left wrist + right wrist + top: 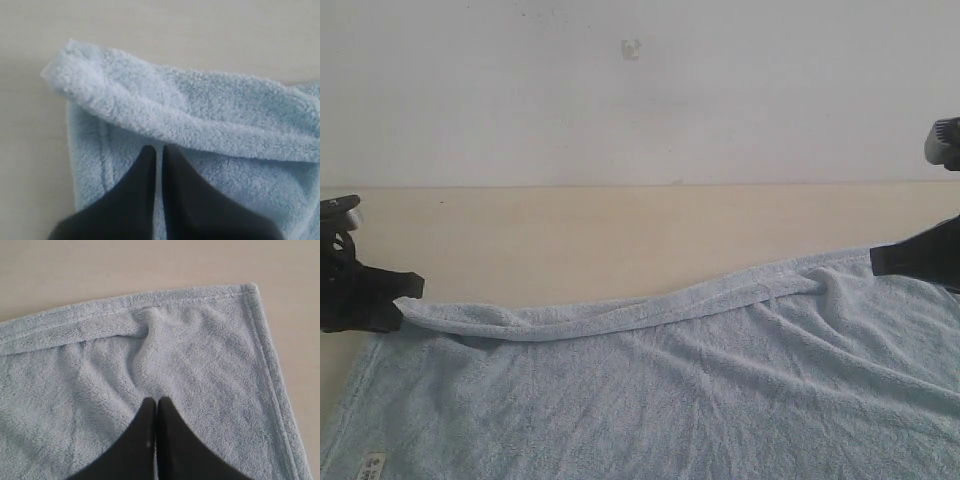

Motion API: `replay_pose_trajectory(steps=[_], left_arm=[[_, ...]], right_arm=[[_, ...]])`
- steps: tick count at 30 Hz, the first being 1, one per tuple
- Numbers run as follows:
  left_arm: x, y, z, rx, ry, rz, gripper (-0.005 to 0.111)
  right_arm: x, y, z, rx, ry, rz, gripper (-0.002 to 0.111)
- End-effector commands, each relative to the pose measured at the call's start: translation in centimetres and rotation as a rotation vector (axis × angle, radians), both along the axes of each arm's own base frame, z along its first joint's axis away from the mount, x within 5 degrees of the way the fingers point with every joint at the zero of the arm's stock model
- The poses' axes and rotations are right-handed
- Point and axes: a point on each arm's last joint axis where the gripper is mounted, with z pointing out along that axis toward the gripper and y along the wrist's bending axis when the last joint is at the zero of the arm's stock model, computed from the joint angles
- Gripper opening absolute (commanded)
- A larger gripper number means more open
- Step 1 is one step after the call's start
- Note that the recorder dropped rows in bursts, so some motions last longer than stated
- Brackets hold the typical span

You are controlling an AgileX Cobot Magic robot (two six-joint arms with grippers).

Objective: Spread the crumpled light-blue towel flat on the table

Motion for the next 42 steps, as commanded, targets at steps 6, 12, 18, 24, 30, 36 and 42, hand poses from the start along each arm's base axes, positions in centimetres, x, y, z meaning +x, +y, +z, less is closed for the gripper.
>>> replay_pose_trajectory(steps=[6, 12, 18, 24, 30, 36, 42], left_arm=[[0.1, -0.3, -1.1, 0.03, 0.023, -0.102, 0.004], [1.3, 0.0, -1.6, 0.041, -0.004, -0.069, 0.004], [4.2, 0.0, -0.1, 0.01, -0.084, -0.039, 0.004], [8.9, 0.0, 1.6, -0.038, -0.226, 0.074, 0.004], [10.4, -0.3, 4.3, -0.035, -0.267, -0.02, 0.004], [7.5, -0.3, 7.0, 0.034, -0.231, -0.128, 0.004], [2.4, 1.1, 9.9, 0.143, -0.209, -0.092, 0.004]], right_arm=[[-0.1, 0.0, 0.2, 0.001, -0.015, 0.008, 0.0], [-0.1, 0.0, 0.2, 0.004, -0.013, 0.006, 0.0], [-0.1, 0.0, 0.1, 0.002, -0.011, 0.006, 0.0], [-0.1, 0.0, 0.1, 0.002, -0.009, 0.005, 0.0], [-0.1, 0.0, 0.1, -0.001, 0.0, 0.003, 0.0], [-0.1, 0.0, 0.1, 0.0, -0.003, 0.003, 0.0], [-0.1, 0.0, 0.1, 0.006, -0.006, 0.002, 0.0]])
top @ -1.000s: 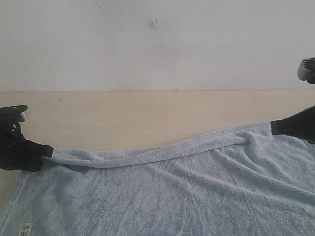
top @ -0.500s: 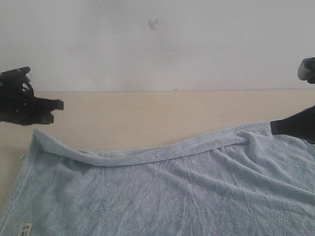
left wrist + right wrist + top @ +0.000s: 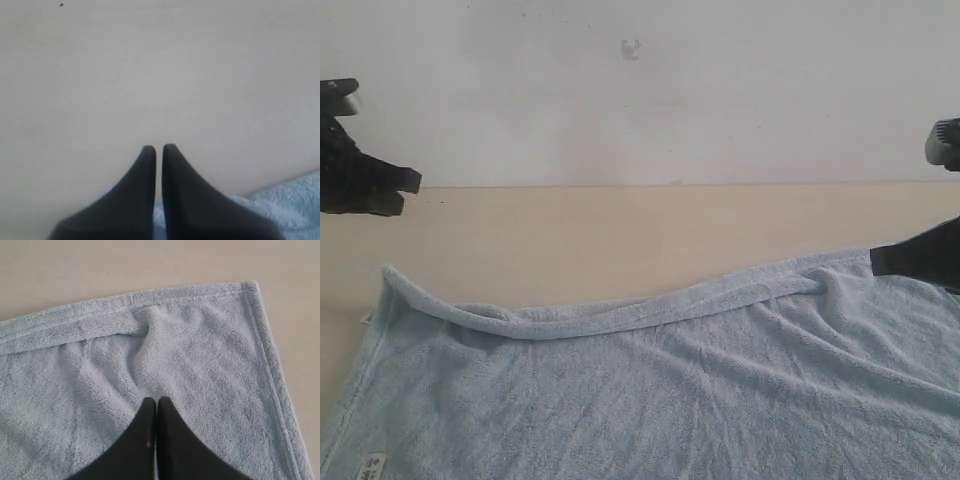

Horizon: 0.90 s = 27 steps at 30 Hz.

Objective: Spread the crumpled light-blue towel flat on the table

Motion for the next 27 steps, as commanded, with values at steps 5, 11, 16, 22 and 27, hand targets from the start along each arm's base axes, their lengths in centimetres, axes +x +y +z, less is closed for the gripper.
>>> replay_pose_trajectory(steps=[5, 11, 16, 22, 27], left_arm=[[-5.3, -0.2, -0.9, 0.077, 0.13, -0.02, 0.004], [-4.4, -1.9, -5.5, 0.079, 0.236, -0.068, 0.004], [-3.5, -1.9, -8.9, 0.094, 0.27, -0.055, 0.004], [-2.3, -1.5, -9.8, 0.126, 0.171, -0.014, 0.004], [-0.9, -1.5, -9.6, 0.088, 0.116, 0.047, 0.004]], right_arm=[[0.0, 0.1, 0.2, 0.023, -0.025, -0.001, 0.0], [-0.1, 0.2, 0.3, 0.028, -0.021, -0.004, 0.0], [-0.1, 0.2, 0.3, 0.025, -0.022, -0.001, 0.0], [-0.1, 0.2, 0.3, 0.026, -0.023, -0.001, 0.0], [-0.1, 0.2, 0.3, 0.026, -0.025, 0.0, 0.0]])
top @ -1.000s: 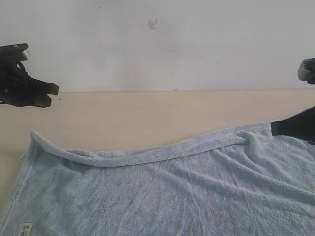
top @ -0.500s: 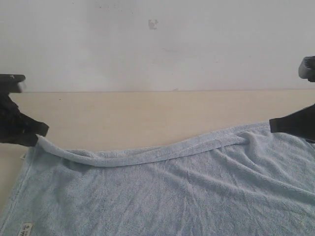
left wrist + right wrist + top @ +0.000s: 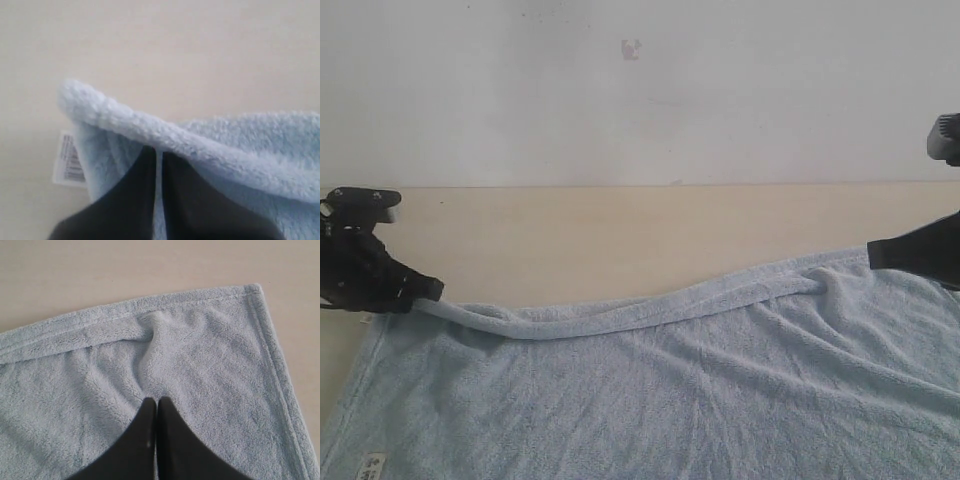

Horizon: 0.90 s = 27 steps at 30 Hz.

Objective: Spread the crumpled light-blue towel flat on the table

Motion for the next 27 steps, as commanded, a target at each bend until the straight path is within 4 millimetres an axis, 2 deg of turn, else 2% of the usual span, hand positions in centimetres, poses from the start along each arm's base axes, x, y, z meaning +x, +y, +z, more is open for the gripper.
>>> replay_pose_trajectory(steps=[1, 7, 18, 22, 27], left_arm=[[1.3, -0.4, 0.0, -0.036, -0.04, 0.049, 0.004], [2.1, -1.7, -0.5, -0.042, -0.025, 0.012, 0.004], [4.1, -1.5, -1.3, -0.041, -0.081, 0.05, 0.004], [4.3, -0.2, -1.5, -0.041, -0.094, 0.097, 0.004], [4.2, 1.9, -1.7, -0.039, -0.081, 0.143, 0.004]], right_arm=[[-0.1, 0.0, 0.2, -0.004, -0.013, 0.009, 0.0], [-0.1, 0.0, 0.2, -0.004, -0.013, 0.009, 0.0], [-0.1, 0.0, 0.1, -0.011, -0.007, 0.013, 0.0], [-0.2, -0.4, 0.0, -0.1, 0.029, 0.055, 0.0], [1.5, -2.7, -0.1, -0.133, 0.082, -0.033, 0.0]])
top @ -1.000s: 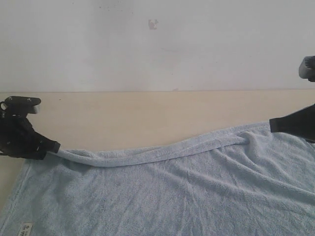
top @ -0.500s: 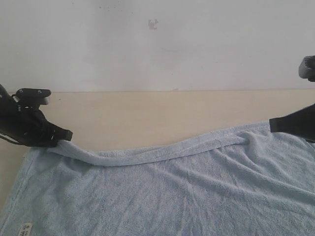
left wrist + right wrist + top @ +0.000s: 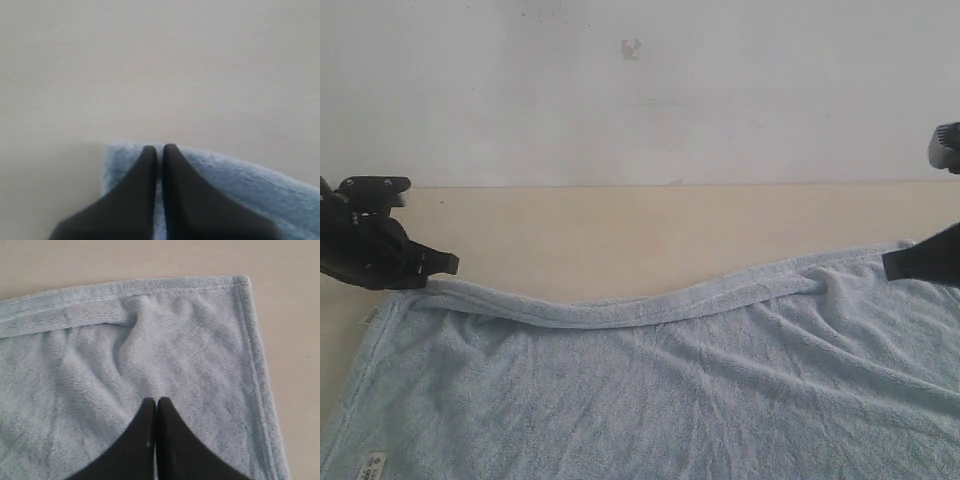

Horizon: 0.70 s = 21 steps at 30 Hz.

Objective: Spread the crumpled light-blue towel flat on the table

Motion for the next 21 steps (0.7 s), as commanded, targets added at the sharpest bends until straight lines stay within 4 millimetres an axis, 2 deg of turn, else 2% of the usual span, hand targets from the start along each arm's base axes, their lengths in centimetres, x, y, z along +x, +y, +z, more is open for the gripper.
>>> replay_pose_trajectory(steps=[1, 5, 7, 12, 17, 21], left_arm=[[0.1, 2.0, -0.1, -0.01, 0.001, 0.061, 0.004], [-0.1, 2.8, -0.4, -0.012, 0.021, 0.075, 0.004], [-0.1, 2.9, -0.4, -0.012, 0.021, 0.077, 0.004], [-0.3, 2.8, 0.0, -0.023, 0.045, 0.067, 0.004], [-0.7, 2.5, 2.2, -0.03, 0.038, 0.037, 0.004], [-1.0, 2.5, 4.9, 0.004, -0.022, 0.008, 0.004]], right_arm=[[1.7, -2.3, 0.0, -0.05, 0.03, -0.067, 0.0], [4.4, -4.1, -0.5, -0.084, 0.069, -0.1, 0.0], [6.0, -4.4, -0.8, -0.098, 0.096, -0.098, 0.0], [12.0, -4.7, -2.6, -0.14, 0.172, -0.062, 0.0], [17.5, -5.1, -5.4, -0.184, 0.282, -0.042, 0.0], [20.3, -5.1, -7.2, -0.194, 0.343, -0.012, 0.0]])
